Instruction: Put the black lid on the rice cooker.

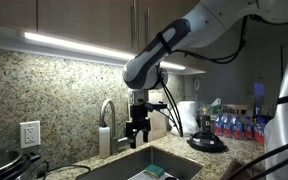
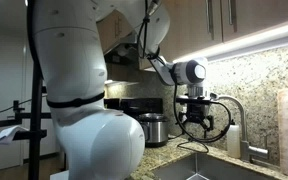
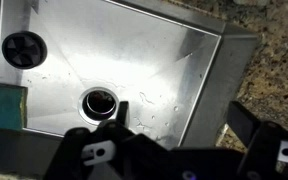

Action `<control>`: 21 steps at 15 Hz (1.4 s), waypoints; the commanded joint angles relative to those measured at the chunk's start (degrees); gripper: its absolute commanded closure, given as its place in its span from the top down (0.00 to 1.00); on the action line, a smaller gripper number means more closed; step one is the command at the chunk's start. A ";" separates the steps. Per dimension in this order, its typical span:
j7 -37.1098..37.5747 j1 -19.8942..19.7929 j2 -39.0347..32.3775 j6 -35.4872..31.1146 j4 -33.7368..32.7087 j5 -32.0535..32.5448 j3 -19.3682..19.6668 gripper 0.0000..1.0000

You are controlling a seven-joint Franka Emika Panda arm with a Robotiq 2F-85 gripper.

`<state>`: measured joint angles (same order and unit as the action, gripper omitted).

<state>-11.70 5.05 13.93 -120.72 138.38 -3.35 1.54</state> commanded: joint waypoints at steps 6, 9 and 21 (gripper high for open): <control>-0.12 -0.69 -0.01 0.10 -0.07 -0.18 -0.68 1.00; -0.12 -0.69 -0.01 0.10 -0.07 -0.18 -0.68 1.00; -2.39 -10.74 2.82 -0.32 -0.77 18.83 5.79 1.00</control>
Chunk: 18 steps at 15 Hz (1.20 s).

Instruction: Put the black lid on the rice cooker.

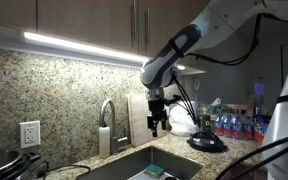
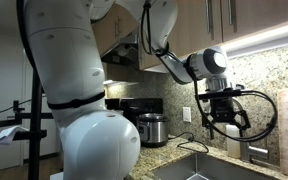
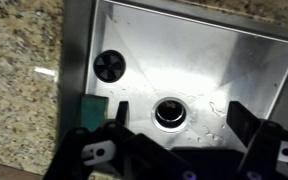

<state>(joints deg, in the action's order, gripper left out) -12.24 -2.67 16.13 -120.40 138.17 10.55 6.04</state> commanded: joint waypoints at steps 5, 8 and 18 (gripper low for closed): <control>2.87 -8.87 -4.13 -13.82 -3.06 17.77 4.31 1.00; 9.77 -13.14 -8.52 -24.19 -4.42 29.78 4.86 1.00; 25.12 -14.96 -11.61 -25.68 -7.57 46.57 7.63 1.00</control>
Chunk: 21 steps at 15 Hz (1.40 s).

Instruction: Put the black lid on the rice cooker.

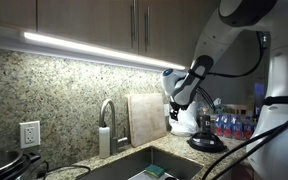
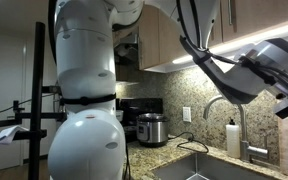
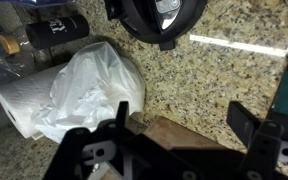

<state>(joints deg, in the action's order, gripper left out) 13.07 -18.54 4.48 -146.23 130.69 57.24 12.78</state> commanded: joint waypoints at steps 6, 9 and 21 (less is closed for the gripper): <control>12.74 0.36 -2.97 0.11 -0.46 14.09 1.37 1.00; 20.43 0.00 -5.34 -0.04 -1.27 25.51 3.13 1.00; 25.42 -5.65 -24.26 -1.46 -12.81 49.09 6.87 1.00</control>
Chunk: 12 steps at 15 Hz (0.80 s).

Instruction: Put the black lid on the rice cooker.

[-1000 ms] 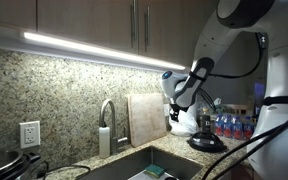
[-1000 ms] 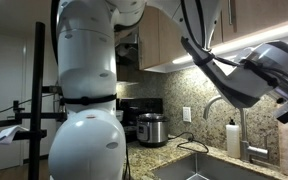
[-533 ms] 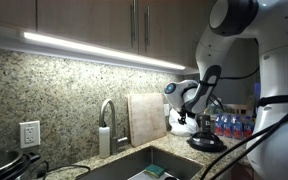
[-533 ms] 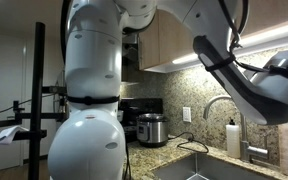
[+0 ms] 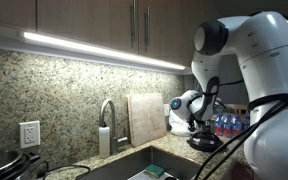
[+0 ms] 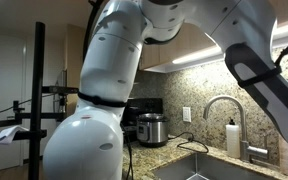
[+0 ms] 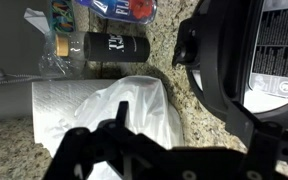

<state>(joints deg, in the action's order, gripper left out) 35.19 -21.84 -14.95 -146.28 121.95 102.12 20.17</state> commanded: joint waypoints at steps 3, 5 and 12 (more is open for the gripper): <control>3.97 -4.66 -8.51 -0.86 -6.45 4.64 -0.79 1.00; 2.91 -5.95 -10.04 -0.68 -7.20 3.24 -1.02 1.00; 6.24 -8.71 -12.53 -0.09 -10.17 4.00 -1.33 1.00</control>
<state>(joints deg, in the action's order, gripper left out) 37.32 -28.89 -26.21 -146.29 114.00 104.22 19.58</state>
